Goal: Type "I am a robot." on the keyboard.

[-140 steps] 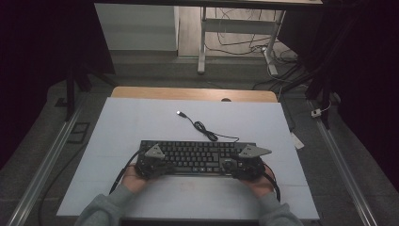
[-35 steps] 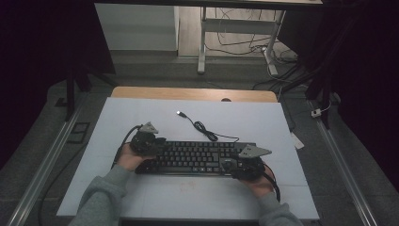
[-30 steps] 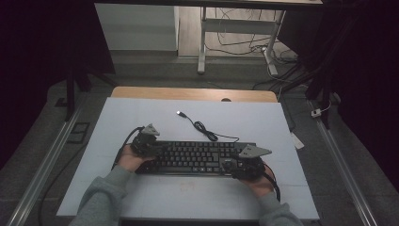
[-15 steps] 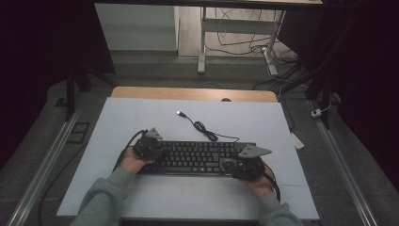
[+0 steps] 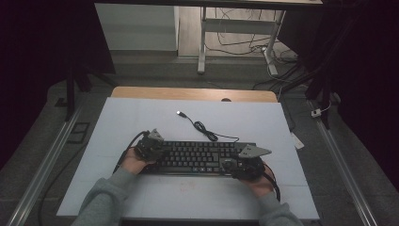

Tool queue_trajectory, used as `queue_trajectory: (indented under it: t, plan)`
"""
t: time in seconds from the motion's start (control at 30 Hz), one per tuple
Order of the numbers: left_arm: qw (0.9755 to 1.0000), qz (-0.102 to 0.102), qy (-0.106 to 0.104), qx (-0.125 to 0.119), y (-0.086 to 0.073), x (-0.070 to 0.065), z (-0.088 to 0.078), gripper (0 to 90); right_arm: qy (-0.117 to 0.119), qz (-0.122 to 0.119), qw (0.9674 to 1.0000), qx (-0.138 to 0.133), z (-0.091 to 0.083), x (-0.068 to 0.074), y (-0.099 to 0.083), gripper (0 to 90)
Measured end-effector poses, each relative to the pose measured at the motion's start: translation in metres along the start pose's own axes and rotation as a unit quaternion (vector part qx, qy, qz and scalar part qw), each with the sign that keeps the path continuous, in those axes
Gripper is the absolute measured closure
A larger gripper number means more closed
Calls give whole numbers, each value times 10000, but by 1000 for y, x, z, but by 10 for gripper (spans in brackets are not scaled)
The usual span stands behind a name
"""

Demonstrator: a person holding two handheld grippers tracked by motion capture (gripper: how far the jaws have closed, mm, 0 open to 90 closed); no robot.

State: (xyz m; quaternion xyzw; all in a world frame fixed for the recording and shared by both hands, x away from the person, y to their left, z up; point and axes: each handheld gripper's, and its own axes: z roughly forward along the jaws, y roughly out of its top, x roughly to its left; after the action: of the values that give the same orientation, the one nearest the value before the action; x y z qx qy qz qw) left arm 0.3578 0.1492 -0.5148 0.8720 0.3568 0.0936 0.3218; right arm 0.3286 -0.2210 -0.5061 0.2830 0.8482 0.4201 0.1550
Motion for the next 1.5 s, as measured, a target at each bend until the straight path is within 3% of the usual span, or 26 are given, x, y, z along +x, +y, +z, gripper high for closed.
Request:
queue_trajectory:
  t: [0.43, 0.63, 0.77, 0.97, 1.17, 1.5]
  plan:
    - [9992, -62, -102, -373, -1, -3, -19, 885, 10, 1, 10000, -46, 0, 0, 0, 453]
    - [9983, -98, -163, -559, -7, -6, -31, 740, 9, -18, 10000, -69, 0, 0, 0, 454]
    - [9976, -214, -71, -654, -14, -10, -38, 574, 22, -16, 10000, -93, 0, 1, 0, 454]
    - [9963, -426, -43, -744, -29, -13, -46, 441, 37, -54, 9999, -114, -1, 1, 1, 454]
    - [9954, -542, -10, -786, -41, -16, -52, 392, 53, -54, 9999, -131, -1, 2, 1, 453]
    - [9951, -570, 70, -809, -46, -17, -55, 352, 81, -93, 9998, -145, 0, 3, 2, 453]
